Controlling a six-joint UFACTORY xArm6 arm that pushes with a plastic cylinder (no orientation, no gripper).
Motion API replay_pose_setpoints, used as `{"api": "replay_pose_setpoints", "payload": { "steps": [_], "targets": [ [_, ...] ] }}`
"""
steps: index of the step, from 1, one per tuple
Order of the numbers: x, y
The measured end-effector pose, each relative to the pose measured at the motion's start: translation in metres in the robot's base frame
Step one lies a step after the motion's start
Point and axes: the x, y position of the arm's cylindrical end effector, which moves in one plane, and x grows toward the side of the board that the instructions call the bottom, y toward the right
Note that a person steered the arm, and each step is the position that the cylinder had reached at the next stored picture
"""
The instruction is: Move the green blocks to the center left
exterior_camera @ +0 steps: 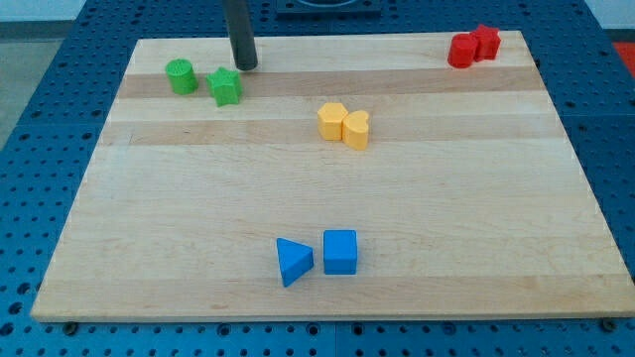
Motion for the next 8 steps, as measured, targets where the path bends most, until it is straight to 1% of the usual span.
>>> {"api": "replay_pose_setpoints", "payload": {
  "steps": [2,6,7,8],
  "targets": [
    [0.047,-0.005],
    [0.104,-0.072],
    [0.085,-0.073],
    [0.045,-0.045]
  ]
}}
